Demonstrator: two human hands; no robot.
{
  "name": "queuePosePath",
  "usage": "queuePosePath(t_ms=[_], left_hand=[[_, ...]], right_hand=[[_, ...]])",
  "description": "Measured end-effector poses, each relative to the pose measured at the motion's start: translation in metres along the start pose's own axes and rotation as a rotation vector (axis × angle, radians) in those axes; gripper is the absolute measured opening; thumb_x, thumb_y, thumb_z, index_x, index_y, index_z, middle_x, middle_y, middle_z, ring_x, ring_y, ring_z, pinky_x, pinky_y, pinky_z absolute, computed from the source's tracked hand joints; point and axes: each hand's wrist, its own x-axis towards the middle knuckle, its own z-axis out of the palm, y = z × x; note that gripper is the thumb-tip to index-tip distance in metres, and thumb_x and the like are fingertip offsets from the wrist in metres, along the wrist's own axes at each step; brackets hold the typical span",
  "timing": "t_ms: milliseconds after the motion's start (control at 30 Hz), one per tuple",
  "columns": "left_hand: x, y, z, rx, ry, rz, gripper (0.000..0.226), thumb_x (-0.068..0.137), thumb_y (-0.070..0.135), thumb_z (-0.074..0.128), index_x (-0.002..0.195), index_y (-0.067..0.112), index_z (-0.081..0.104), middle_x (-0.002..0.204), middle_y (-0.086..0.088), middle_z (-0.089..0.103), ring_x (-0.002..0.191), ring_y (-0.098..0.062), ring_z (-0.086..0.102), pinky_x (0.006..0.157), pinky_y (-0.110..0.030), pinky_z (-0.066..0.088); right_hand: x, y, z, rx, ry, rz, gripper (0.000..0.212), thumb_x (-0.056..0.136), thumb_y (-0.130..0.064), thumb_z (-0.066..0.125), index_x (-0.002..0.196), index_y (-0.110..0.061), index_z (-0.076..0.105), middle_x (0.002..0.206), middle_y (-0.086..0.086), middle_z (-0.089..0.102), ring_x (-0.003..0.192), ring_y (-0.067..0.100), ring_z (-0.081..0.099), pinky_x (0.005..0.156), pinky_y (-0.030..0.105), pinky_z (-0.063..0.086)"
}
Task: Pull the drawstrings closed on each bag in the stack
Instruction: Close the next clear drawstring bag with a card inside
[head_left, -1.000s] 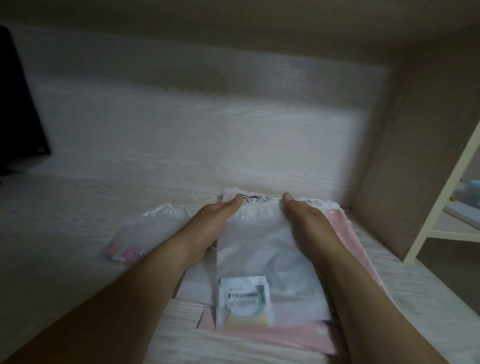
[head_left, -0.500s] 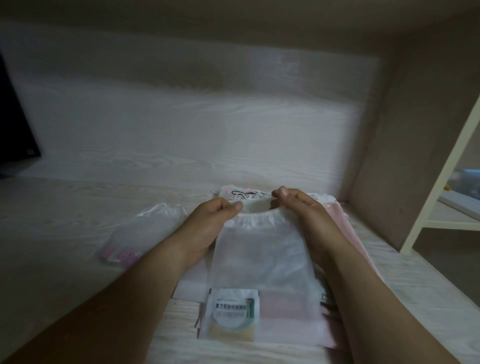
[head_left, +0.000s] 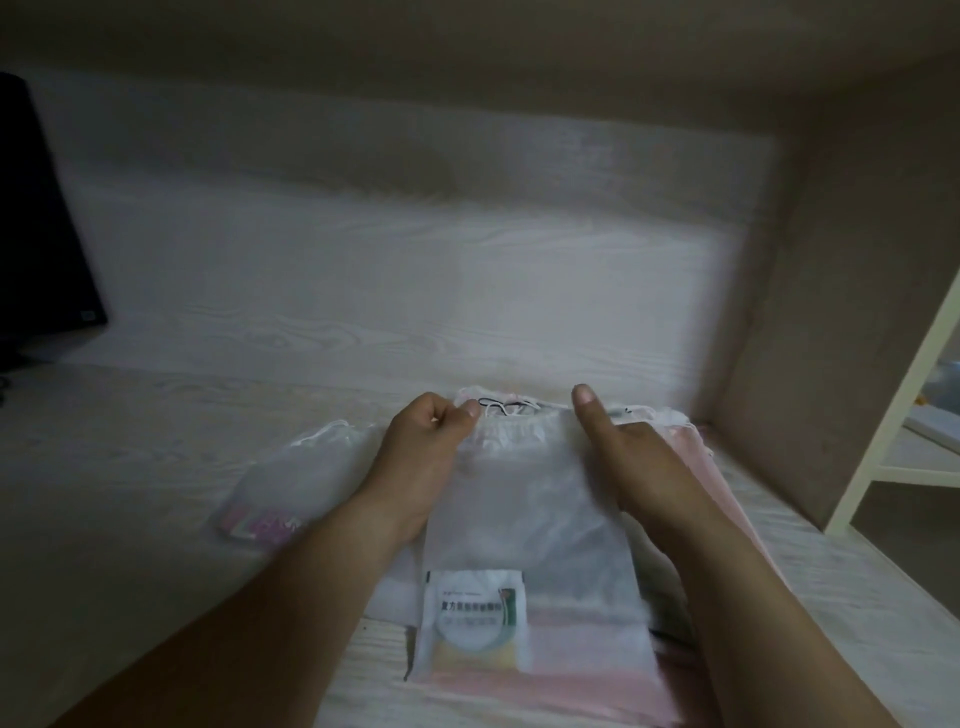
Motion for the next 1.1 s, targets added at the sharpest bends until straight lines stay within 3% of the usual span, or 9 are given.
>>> queuePosePath(t_ms=[133, 267, 400, 500, 600, 700, 800, 967, 1100], left_hand=[[-0.005, 0.004, 0.007, 0.184, 0.065, 0.125, 0.031, 0.094, 0.037, 0.072, 0.083, 0.016, 0.052, 0.074, 0.005, 0.053, 0.063, -0.009, 0.046, 0.062, -0.027, 0.038], [-0.002, 0.014, -0.004, 0.455, 0.301, 0.209, 0.043, 0.096, 0.051, 0.060, 0.073, 0.015, 0.055, 0.072, -0.001, 0.062, 0.072, -0.022, 0.058, 0.070, -0.034, 0.046], [-0.013, 0.026, 0.000, 0.595, 0.029, -0.002, 0.071, 0.099, 0.063, 0.045, 0.053, 0.009, 0.055, 0.060, -0.004, 0.059, 0.069, -0.030, 0.058, 0.068, -0.036, 0.044], [-0.012, 0.020, 0.003, 0.293, -0.174, -0.157, 0.064, 0.088, 0.074, 0.053, 0.086, 0.015, 0.078, 0.094, -0.004, 0.078, 0.100, -0.030, 0.074, 0.098, -0.045, 0.054], [-0.012, 0.021, 0.005, -0.099, -0.219, -0.259, 0.041, 0.099, 0.049, 0.060, 0.110, 0.014, 0.079, 0.113, -0.008, 0.078, 0.111, -0.031, 0.072, 0.105, -0.052, 0.052], [-0.011, 0.021, 0.009, -0.193, -0.181, -0.265, 0.030, 0.101, 0.035, 0.059, 0.108, 0.016, 0.081, 0.110, 0.003, 0.078, 0.101, -0.014, 0.072, 0.092, -0.030, 0.055], [-0.010, 0.021, 0.009, -0.526, -0.235, -0.442, 0.035, 0.105, 0.036, 0.052, 0.102, 0.013, 0.078, 0.105, -0.010, 0.077, 0.088, -0.023, 0.074, 0.087, -0.035, 0.055], [-0.002, 0.018, 0.002, -0.765, -0.100, -0.428, 0.040, 0.110, 0.030, 0.040, 0.084, 0.010, 0.062, 0.115, -0.013, 0.076, 0.097, -0.024, 0.075, 0.093, -0.039, 0.053], [0.001, 0.015, 0.006, -0.807, 0.004, -0.394, 0.045, 0.111, 0.027, 0.039, 0.070, 0.011, 0.049, 0.069, -0.009, 0.062, 0.066, -0.026, 0.073, 0.086, -0.043, 0.055]], right_hand=[[0.011, 0.020, 0.020, 0.323, -0.118, -0.018, 0.048, 0.102, -0.045, 0.060, 0.065, -0.016, 0.053, 0.052, -0.001, 0.044, 0.040, 0.012, 0.035, 0.044, 0.021, 0.027], [0.016, 0.028, 0.025, 0.431, -0.005, 0.004, 0.043, 0.099, -0.044, 0.064, 0.069, -0.015, 0.055, 0.054, 0.001, 0.046, 0.046, 0.016, 0.036, 0.049, 0.026, 0.029], [0.016, 0.029, 0.027, 0.528, 0.028, 0.001, 0.032, 0.085, -0.055, 0.068, 0.083, -0.023, 0.064, 0.075, 0.009, 0.053, 0.069, 0.022, 0.047, 0.068, 0.039, 0.038], [0.015, 0.027, 0.027, 0.540, -0.032, -0.003, 0.041, 0.084, -0.051, 0.069, 0.083, -0.010, 0.064, 0.081, 0.017, 0.061, 0.074, 0.027, 0.054, 0.075, 0.043, 0.044], [0.011, 0.024, 0.028, 0.508, -0.094, -0.014, 0.052, 0.089, -0.043, 0.066, 0.102, 0.007, 0.067, 0.106, 0.031, 0.073, 0.089, 0.038, 0.071, 0.086, 0.046, 0.054], [0.005, 0.020, 0.030, 0.519, -0.086, 0.051, 0.047, 0.090, -0.045, 0.063, 0.112, -0.004, 0.072, 0.108, 0.026, 0.074, 0.104, 0.044, 0.073, 0.098, 0.055, 0.057], [0.007, 0.021, 0.028, 0.625, -0.072, 0.143, 0.036, 0.096, -0.049, 0.058, 0.107, -0.023, 0.082, 0.102, 0.006, 0.082, 0.097, 0.027, 0.078, 0.100, 0.046, 0.056], [0.016, 0.023, 0.022, 1.175, -0.056, 0.343, 0.038, 0.108, -0.029, 0.044, 0.079, -0.010, 0.062, 0.086, 0.011, 0.070, 0.083, 0.027, 0.071, 0.085, 0.040, 0.053], [0.019, 0.022, 0.026, 1.329, 0.001, 0.323, 0.042, 0.108, -0.021, 0.043, 0.067, -0.011, 0.045, 0.066, 0.008, 0.050, 0.071, 0.026, 0.059, 0.086, 0.036, 0.052]])
